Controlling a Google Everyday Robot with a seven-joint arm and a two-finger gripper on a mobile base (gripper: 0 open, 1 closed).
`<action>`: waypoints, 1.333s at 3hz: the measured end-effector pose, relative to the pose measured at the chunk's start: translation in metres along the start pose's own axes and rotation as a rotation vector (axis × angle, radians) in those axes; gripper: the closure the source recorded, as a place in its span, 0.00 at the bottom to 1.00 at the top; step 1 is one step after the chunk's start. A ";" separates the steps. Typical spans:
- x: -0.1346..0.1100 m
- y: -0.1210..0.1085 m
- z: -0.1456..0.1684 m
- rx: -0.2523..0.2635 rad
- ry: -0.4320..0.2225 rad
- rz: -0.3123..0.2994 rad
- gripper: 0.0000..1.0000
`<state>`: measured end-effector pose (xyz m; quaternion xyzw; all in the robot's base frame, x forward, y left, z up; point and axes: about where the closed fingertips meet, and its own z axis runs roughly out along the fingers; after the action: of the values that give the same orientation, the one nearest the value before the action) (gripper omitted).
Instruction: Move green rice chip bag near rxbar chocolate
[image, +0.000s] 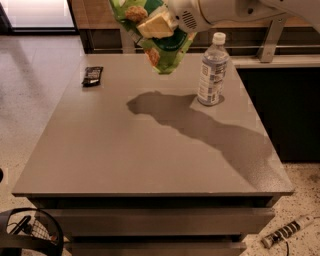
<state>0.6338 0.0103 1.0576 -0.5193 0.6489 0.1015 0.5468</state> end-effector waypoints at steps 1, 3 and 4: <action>-0.017 -0.017 0.023 0.044 0.060 -0.034 1.00; -0.007 -0.034 0.073 0.060 0.166 0.059 1.00; 0.006 -0.041 0.103 0.027 0.197 0.078 1.00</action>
Offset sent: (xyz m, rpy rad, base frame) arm 0.1161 0.0470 -0.0289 -0.1141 0.1905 -0.2573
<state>0.7296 0.0612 1.0314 -0.4937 0.7206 0.0624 0.4828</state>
